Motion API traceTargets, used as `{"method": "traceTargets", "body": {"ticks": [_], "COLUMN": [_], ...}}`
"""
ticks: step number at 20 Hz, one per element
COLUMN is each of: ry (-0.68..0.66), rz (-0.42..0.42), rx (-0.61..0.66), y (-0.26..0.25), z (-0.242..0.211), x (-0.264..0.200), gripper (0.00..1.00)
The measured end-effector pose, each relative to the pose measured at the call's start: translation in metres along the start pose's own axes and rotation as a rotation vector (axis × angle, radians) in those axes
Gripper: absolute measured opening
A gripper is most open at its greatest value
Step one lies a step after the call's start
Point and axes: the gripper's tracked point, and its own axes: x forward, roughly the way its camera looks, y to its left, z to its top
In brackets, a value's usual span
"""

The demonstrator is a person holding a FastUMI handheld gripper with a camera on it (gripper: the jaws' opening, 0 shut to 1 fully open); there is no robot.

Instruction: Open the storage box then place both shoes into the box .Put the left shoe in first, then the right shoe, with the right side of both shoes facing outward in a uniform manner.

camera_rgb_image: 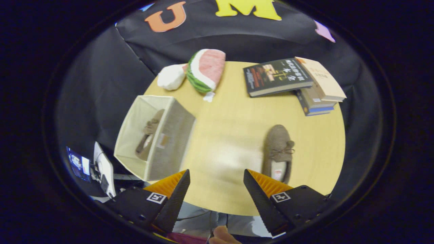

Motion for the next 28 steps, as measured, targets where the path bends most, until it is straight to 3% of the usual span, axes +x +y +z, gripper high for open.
{"method": "traceTargets", "body": {"ticks": [5,11,17,22,24,26,28], "ry": [0.025,0.069,0.091,0.125,0.134,0.149,0.174], "rz": [-0.184,-0.259,-0.27,-0.099,-0.101,-0.081,-0.029], "rx": [0.001,0.024,0.051,0.157,0.196,0.236,0.319], "y": [-0.113,-0.177,-0.197,-0.166,-0.165,-0.165,-0.161], "z": [-0.026,-0.033,-0.041,-0.044,-0.044,-0.045,-0.051], "x": [0.03,0.073,0.107,0.127,0.127,0.123,0.123], "gripper": [0.97,0.97,0.96,0.31,0.13,0.13,0.01]}}
